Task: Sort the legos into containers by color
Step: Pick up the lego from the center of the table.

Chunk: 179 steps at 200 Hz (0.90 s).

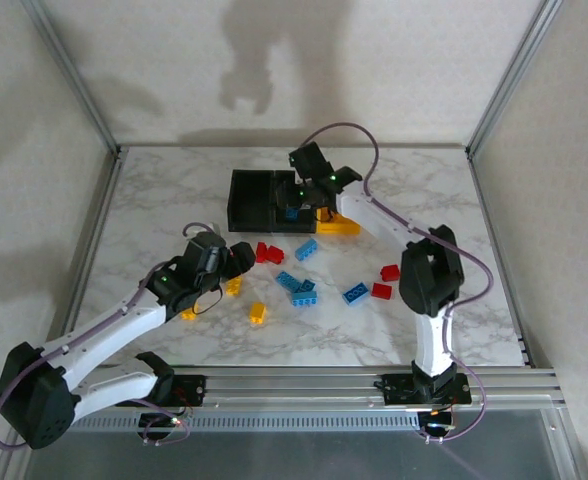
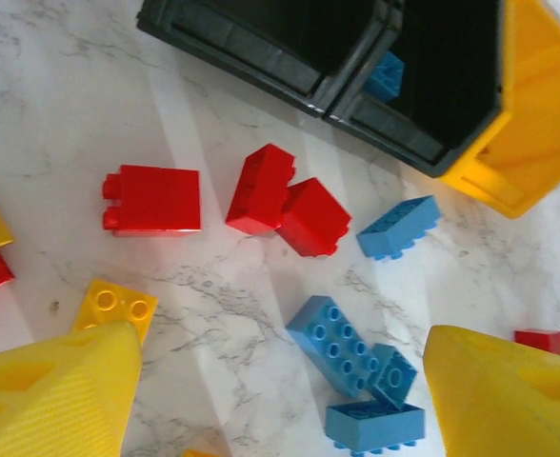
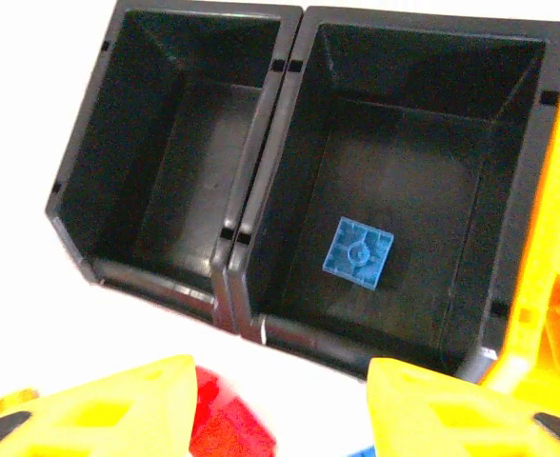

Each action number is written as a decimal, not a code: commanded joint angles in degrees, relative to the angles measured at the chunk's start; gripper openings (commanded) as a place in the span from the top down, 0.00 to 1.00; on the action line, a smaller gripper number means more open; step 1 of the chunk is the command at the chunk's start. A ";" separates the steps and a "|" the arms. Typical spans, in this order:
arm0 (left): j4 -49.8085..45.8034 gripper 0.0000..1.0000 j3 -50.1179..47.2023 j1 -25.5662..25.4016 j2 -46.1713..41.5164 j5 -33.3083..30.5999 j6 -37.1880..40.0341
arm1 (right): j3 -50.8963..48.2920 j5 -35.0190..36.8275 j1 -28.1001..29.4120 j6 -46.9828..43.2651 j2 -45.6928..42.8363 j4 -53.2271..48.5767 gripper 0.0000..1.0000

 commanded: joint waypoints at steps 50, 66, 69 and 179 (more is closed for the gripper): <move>-8.51 0.27 9.01 1.66 14.46 -9.72 3.89 | -27.50 -9.08 0.61 1.53 -19.69 10.42 0.50; -8.29 0.27 10.25 2.00 18.13 -10.35 5.08 | -31.28 -8.40 0.62 1.84 -22.32 10.50 0.50; -8.29 0.26 10.60 2.08 18.85 -10.41 5.31 | -31.83 -8.31 0.66 1.92 -22.72 10.51 0.50; -5.42 0.26 16.50 3.94 35.65 -11.20 8.42 | -37.53 -7.35 0.67 2.84 -27.72 9.97 0.50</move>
